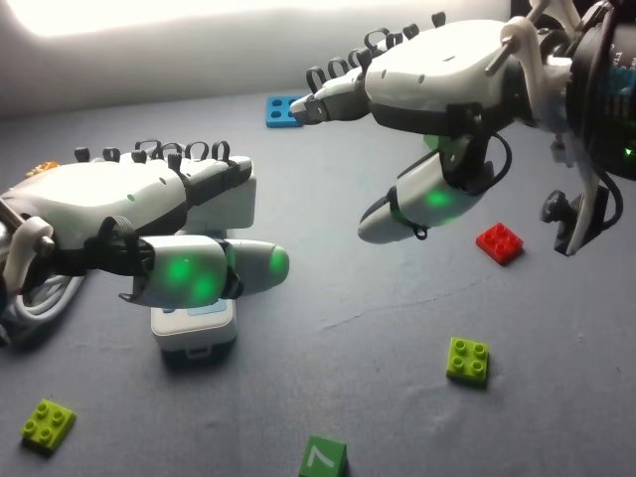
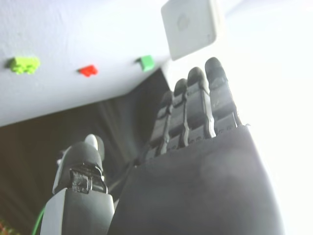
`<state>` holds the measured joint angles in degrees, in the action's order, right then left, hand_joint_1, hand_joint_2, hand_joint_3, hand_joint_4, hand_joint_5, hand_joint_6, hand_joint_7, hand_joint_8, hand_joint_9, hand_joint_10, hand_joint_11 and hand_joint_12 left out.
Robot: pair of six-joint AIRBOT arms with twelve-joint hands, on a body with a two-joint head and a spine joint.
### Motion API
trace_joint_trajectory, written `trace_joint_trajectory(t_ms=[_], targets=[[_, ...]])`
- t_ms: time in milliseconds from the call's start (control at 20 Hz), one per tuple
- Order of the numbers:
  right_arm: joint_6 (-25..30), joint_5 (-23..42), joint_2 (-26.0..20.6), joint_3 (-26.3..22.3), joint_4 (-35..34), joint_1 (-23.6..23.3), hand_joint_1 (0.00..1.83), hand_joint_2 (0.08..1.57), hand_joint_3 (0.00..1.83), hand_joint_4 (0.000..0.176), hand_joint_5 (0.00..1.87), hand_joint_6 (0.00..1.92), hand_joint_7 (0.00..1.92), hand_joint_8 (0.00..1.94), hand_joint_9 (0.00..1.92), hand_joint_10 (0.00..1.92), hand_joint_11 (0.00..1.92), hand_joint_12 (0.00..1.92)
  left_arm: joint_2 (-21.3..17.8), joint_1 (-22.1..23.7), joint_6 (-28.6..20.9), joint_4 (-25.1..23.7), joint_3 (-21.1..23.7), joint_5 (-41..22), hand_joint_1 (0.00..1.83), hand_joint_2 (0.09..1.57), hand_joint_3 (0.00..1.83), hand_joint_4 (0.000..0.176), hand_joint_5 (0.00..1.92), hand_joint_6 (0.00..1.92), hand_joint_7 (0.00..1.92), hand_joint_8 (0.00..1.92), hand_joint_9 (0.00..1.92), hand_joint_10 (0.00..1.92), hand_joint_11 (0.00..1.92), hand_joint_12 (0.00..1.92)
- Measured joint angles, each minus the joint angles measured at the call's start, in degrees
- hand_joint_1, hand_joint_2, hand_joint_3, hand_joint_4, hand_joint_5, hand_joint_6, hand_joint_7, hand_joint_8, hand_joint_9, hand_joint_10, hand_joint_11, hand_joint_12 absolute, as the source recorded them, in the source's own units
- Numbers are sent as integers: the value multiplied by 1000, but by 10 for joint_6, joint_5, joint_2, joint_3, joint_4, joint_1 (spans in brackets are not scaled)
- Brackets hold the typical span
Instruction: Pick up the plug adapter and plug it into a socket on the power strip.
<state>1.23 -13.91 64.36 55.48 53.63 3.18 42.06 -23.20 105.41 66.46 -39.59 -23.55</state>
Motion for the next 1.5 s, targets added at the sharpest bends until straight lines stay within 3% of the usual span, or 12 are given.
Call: trace_joint_trajectory(t_ms=[600,800,900,950,1000,1050,1100,1150,1250,1300,1350,1500], targets=[[-6,-1,-14,-17,0,6,910,970,0,0,113,0,114,0,122,0,0,362,9,-10,0,7,21,-53,0,1197,1,0,1,0,63,0,67,0,0,156],[-14,-5,-21,-27,0,6,916,930,0,0,268,16,308,24,287,31,0,691,17,-10,0,7,29,-70,0,1220,0,0,263,17,378,23,327,40,0,624],[-14,-5,-22,-27,0,6,916,930,0,0,268,16,308,24,287,31,0,691,17,-9,0,6,30,-74,0,1220,0,0,263,17,378,23,327,40,0,624],[-15,-5,-22,-28,0,6,873,913,0,0,455,74,534,144,534,182,82,1048,17,-8,1,6,30,-75,0,1136,0,53,95,1138,230,1054,144,1188,0,1662],[-15,-5,-22,-28,0,6,758,966,3,0,382,741,372,968,390,1068,166,1491,17,-5,4,10,30,-73,73,1215,0,0,88,1764,70,1748,124,1774,116,1869],[-17,-6,-22,-29,0,6,758,966,3,0,382,741,372,968,390,1068,166,1491,19,-3,10,9,30,-74,73,1215,0,0,88,1764,70,1748,124,1774,116,1869],[-17,-6,-22,-29,0,6,696,994,1,0,275,1161,239,1469,286,1450,171,1649,21,-1,11,9,30,-77,91,1232,0,0,88,1890,30,1886,121,1892,146,1911],[-17,-6,-22,-30,0,6,696,994,1,0,275,1161,239,1469,286,1450,171,1649,21,-1,11,4,30,-77,91,1232,0,0,88,1890,30,1886,121,1892,146,1911],[-19,-7,-26,-33,0,6,616,1038,4,0,237,1485,188,1847,261,1827,207,1867,21,-1,14,7,30,-75,60,1247,2,0,107,1915,42,1914,146,1915,220,1919],[-21,-8,-26,-33,0,5,556,1064,4,0,319,1903,194,1937,352,1917,504,1919,21,-1,15,9,29,-76,8,1308,8,0,682,1921,789,1921,771,1921,854,1921],[-23,-9,-28,-35,0,5,511,1091,5,0,394,1920,286,1941,409,1921,588,1921,21,-1,15,4,29,-77,0,1320,3,0,999,1921,1101,1921,1123,1921,1236,1921],[-37,-7,-34,-41,0,5,314,1193,8,0,579,1921,617,1941,678,1921,829,1921,21,-1,17,9,29,-70,77,1377,0,14,1460,1921,1479,1921,1497,1921,1597,1921]])
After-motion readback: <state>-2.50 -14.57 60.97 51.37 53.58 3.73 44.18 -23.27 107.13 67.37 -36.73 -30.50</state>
